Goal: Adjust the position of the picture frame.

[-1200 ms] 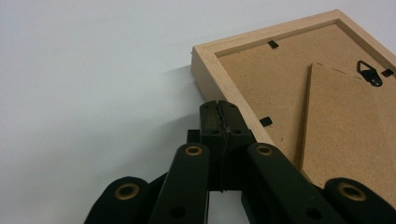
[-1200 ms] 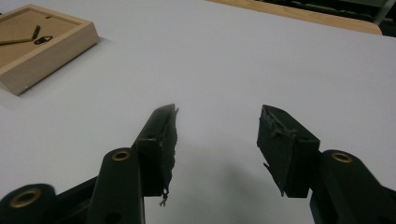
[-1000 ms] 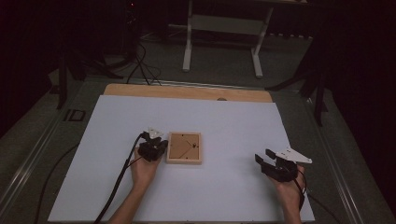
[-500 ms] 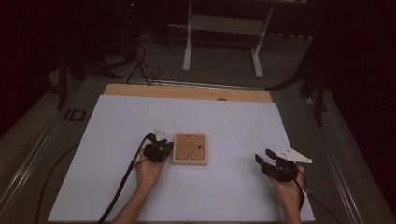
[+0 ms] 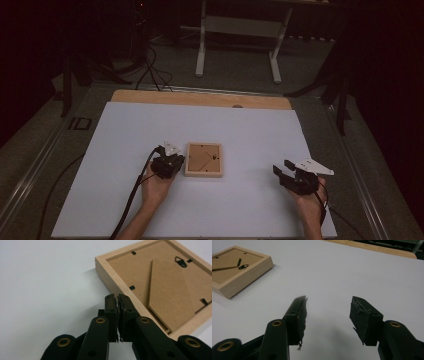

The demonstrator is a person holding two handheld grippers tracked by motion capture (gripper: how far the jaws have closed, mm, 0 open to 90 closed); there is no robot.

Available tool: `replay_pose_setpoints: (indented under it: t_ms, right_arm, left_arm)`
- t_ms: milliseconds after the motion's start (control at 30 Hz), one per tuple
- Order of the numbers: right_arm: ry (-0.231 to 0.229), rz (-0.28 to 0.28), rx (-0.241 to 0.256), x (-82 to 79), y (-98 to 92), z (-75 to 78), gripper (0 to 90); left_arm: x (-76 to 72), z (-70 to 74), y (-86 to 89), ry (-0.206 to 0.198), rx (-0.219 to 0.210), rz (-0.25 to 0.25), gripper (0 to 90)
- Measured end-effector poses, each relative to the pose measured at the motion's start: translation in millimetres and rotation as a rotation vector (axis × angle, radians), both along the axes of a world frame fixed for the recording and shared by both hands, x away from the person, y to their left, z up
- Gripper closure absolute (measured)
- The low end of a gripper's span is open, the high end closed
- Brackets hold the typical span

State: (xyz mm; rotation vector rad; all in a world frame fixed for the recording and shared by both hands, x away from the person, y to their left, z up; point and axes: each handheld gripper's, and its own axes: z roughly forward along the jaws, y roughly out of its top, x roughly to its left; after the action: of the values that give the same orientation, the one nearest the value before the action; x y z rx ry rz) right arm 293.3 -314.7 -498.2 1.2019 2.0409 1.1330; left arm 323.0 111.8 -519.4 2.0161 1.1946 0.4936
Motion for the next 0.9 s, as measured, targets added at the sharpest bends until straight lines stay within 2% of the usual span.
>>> replay_pose_setpoints:
  t_ms: [133, 367, 467, 633, 800, 900]
  right_arm:
    - [-0.001, -0.002, 0.001, -0.2, -0.3, 0.2, 46.6]
    - [0.000, 0.003, -0.003, -0.5, 0.3, -0.2, 46.4]
    - [0.001, 0.002, 0.000, -0.4, -0.1, -0.2, 46.3]
    - [0.000, 0.006, 0.000, -0.8, -0.2, -0.2, 46.3]
    - [0.002, 0.009, -0.004, -0.8, 0.2, -0.5, 46.1]
    - [0.002, 0.009, -0.006, -0.9, 0.3, -0.5, 46.0]
  left_arm:
    - [-6.5, 7.0, 10.5, -0.024, -0.022, -0.008, 82.2]
    - [-15.4, 17.8, 24.9, -0.060, -0.036, -0.016, 77.6]
    - [-20.0, 22.3, 30.3, -0.084, -0.042, -0.028, 73.9]
    - [-21.8, 24.5, 39.9, -0.102, -0.081, -0.030, 65.5]
    - [-20.3, 22.6, 46.7, -0.108, -0.081, 0.000, 57.8]
    - [-20.8, 23.7, 49.6, -0.117, -0.097, 0.020, 55.1]
